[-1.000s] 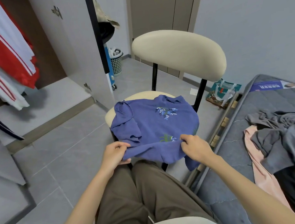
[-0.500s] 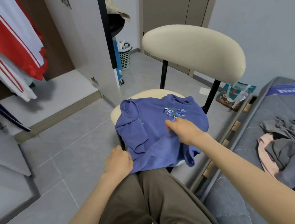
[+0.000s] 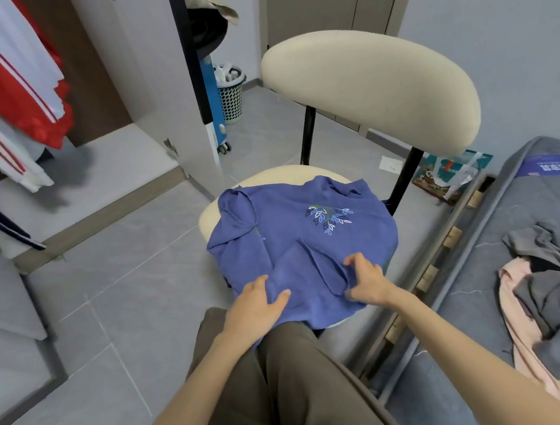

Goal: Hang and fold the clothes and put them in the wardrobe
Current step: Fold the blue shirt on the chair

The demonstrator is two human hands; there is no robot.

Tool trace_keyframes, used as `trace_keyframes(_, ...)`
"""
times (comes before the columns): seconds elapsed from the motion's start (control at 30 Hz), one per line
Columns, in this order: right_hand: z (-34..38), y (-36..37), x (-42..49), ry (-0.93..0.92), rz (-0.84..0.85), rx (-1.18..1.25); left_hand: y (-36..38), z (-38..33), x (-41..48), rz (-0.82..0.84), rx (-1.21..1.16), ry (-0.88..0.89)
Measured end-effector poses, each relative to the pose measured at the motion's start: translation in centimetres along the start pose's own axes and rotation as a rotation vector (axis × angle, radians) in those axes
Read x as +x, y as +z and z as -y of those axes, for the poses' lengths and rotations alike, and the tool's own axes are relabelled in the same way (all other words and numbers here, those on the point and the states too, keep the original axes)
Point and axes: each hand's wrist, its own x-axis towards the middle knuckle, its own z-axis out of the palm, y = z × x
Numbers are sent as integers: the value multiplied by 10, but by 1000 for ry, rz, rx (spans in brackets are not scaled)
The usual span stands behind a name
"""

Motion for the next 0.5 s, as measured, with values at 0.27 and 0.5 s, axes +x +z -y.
trace_keyframes(0.27, -20, 5, -5, 117, -275, 235, 7, 0, 12, -6, -189, -76)
trace_keyframes(0.5, -23, -7, 3, 243, -323, 357, -10, 10, 3, 116, 28, -139)
